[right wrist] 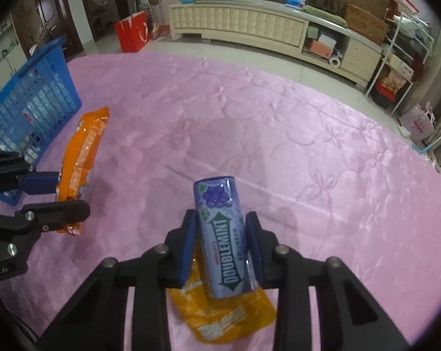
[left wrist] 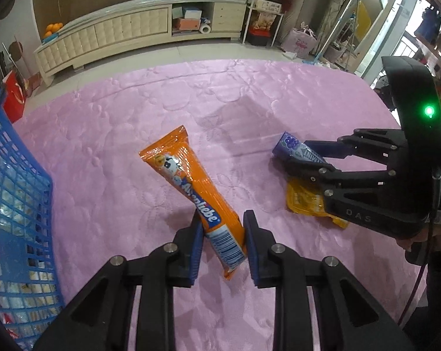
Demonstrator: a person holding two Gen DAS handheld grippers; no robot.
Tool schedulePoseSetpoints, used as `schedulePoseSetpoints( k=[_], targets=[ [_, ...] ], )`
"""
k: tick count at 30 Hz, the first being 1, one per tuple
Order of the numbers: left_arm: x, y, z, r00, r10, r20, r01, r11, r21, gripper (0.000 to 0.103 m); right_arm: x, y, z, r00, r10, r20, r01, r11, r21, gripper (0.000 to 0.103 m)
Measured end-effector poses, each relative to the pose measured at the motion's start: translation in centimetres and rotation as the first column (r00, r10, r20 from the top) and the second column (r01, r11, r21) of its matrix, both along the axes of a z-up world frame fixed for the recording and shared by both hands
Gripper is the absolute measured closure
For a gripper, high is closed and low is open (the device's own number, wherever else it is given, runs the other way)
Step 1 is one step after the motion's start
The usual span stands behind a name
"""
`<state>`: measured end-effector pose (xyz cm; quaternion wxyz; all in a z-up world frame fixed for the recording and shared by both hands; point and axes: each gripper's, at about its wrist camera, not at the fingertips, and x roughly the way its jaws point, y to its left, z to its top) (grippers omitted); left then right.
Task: Organize snacks
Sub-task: 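Grasp the orange sausage stick with the left gripper while the right grasps the blue Doublemint gum, then carry the sausage stick and gum pack over the blue basket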
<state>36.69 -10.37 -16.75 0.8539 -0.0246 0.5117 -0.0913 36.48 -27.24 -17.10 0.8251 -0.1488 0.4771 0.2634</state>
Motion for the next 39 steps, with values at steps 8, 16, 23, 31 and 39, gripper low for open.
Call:
schedulePoseSetpoints(
  k=[8, 16, 23, 31, 39],
  targets=[
    [-2.6, 0.9, 4.1, 0.997, -0.004, 0.079, 0.005, 1.000, -0.010, 0.079, -3.0, 1.0, 5.5, 0.998, -0.035, 0.044, 0.032, 0.997, 0.065, 0.066],
    [-6.9, 3.3, 9.4, 0.983, 0.009, 0.182, -0.008, 1.000, -0.002, 0.079, -7.0, 3.8, 10.8, 0.994, -0.024, 0.104, 0.015, 0.996, 0.093, 0.066],
    [-11.4, 7.3, 12.9, 0.969, 0.024, 0.245, -0.032, 0.999, 0.030, 0.079, -10.8, 7.3, 14.5, 0.986, 0.010, 0.167, -0.027, 0.994, 0.102, 0.066],
    [-16.1, 12.8, 15.7, 0.955, 0.065, 0.288, -0.071, 0.997, 0.010, 0.079, -14.0, 12.0, 17.5, 0.972, 0.062, 0.226, -0.087, 0.991, 0.105, 0.066],
    [-18.8, 18.1, 17.2, 0.945, 0.118, 0.305, -0.125, 0.992, 0.003, 0.079, -15.5, 16.9, 18.0, 0.962, 0.119, 0.248, -0.145, 0.985, 0.091, 0.066]
  ],
)
